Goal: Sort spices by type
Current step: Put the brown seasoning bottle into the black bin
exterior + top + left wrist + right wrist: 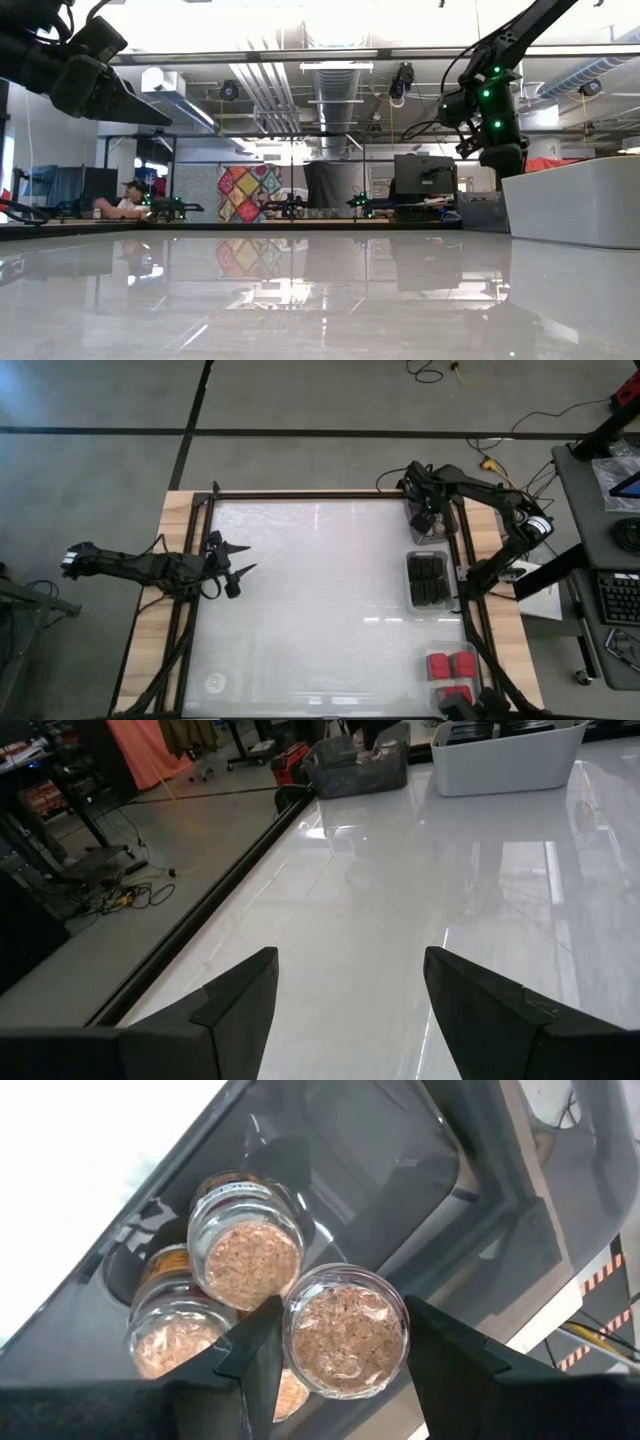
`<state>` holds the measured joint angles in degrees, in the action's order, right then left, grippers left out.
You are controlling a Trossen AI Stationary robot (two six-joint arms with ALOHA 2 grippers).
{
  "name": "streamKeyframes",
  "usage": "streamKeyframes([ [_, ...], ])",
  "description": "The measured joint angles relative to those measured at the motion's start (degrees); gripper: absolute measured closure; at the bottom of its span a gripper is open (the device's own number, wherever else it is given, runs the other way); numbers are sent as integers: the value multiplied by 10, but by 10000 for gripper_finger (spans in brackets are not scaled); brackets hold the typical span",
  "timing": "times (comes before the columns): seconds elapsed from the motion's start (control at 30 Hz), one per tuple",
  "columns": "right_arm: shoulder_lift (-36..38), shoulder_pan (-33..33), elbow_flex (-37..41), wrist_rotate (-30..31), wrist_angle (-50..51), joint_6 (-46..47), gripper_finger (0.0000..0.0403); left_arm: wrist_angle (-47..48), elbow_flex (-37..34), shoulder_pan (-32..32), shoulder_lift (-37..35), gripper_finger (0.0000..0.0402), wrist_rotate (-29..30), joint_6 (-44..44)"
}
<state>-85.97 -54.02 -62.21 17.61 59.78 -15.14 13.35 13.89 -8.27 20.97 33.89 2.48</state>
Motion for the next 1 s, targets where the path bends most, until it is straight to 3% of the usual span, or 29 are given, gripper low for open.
streamKeyframes([
  [1.0, -17, 3, 5, 0, 7, -109, 228, 0, 0, 0, 0, 166, 0, -6],
])
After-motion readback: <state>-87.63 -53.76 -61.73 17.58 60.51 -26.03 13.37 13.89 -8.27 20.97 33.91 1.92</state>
